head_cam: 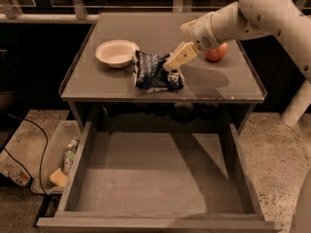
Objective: Pick blue chip bag from top drawer and place on counter
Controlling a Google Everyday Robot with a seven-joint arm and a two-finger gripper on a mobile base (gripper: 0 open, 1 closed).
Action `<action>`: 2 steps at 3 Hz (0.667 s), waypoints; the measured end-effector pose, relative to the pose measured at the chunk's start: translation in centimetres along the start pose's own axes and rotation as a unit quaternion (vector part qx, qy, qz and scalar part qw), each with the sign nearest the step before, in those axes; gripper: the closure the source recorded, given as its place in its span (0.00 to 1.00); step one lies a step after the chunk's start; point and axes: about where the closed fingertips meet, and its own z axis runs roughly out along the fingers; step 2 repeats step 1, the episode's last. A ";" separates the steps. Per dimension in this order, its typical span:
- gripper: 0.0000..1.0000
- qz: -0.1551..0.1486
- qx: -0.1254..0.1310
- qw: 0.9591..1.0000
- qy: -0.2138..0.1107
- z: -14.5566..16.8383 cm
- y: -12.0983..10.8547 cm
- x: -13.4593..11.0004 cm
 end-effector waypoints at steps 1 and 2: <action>0.00 0.000 0.000 1.000 0.000 0.0 0.0 0.0; 0.00 0.000 0.000 1.000 0.000 0.0 0.0 0.0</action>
Offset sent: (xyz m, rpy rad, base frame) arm 0.0000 0.0000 0.0000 0.0000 0.0000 0.0000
